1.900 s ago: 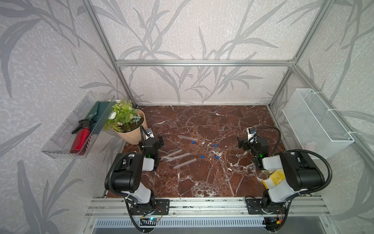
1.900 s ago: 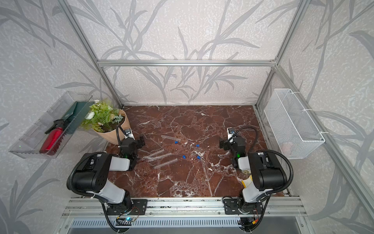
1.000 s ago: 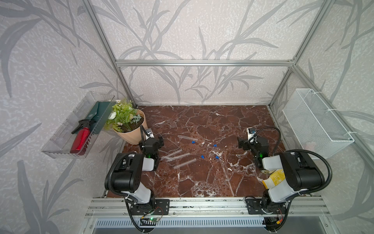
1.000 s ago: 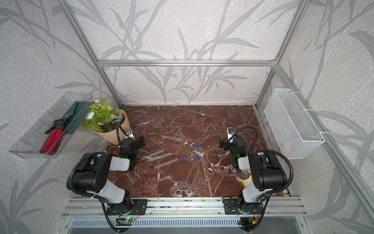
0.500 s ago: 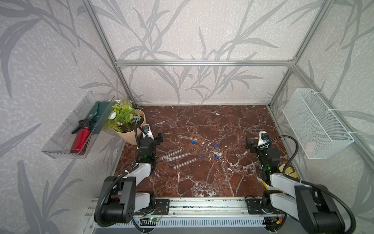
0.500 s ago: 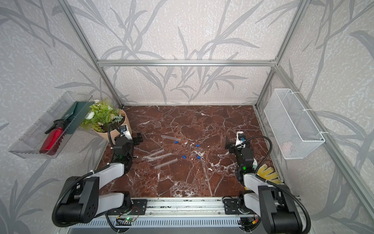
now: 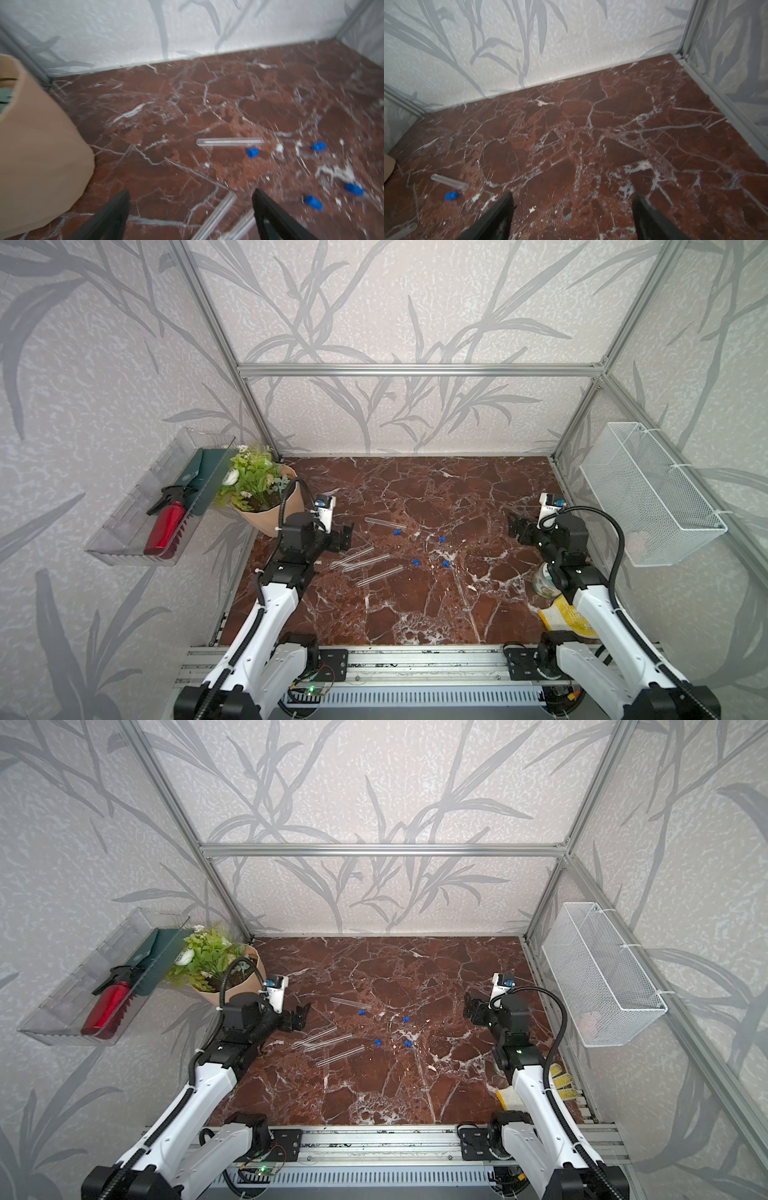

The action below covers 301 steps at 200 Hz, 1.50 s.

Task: Insert stoppers into test tubes
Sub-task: Pick up the test tube at the center of the board.

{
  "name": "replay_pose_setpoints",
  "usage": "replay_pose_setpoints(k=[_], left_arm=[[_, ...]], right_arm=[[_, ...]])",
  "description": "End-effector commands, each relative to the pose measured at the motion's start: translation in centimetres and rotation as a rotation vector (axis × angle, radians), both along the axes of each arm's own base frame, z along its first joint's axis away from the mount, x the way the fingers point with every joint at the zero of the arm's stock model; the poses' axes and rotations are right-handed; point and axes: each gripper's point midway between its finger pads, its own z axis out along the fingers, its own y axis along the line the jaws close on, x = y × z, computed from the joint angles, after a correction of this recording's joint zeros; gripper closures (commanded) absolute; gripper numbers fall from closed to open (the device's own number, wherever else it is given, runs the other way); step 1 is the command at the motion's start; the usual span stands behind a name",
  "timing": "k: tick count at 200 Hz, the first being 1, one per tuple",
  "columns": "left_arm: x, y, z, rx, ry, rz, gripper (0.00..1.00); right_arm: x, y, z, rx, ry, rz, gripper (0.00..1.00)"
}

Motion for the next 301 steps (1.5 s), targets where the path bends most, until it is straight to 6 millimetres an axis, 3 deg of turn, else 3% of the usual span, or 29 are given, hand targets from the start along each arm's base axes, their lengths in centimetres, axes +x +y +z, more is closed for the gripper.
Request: replay_pose_setpoints(k=[1, 17, 64, 120, 163, 301], left_arm=[[-4.8, -2.6, -3.7, 0.223, 0.175, -0.262, 0.11], [-6.1, -3.5, -5.0, 0.356, 0.215, -0.346, 0.12], [-9.7, -5.8, -8.6, 0.57, 0.323, -0.621, 0.19], [-8.5, -7.7, -11.0, 0.64, 0.378, -0.708, 0.25], [-6.9, -8.1, -12.0, 0.651, 0.414, -0.672, 0.31], [-7.1, -9.3, -15.9, 0.616, 0.607, -0.713, 0.53]], right_arm=[[-2.4, 2.1, -1.4, 0.045, 0.186, 0.084, 0.18], [-3.1, 3.1, -1.4, 0.042, 0.228, 0.125, 0.24], [-4.1, 4.8, -0.9, 0.001, 0.231, 0.158, 0.25], [-4.4, 4.9, -1.4, -0.015, 0.249, 0.149, 0.28], [-4.7, 4.7, -1.3, -0.027, 0.243, 0.141, 0.29], [-4.9, 4.1, -1.7, -0.045, 0.225, 0.119, 0.29]])
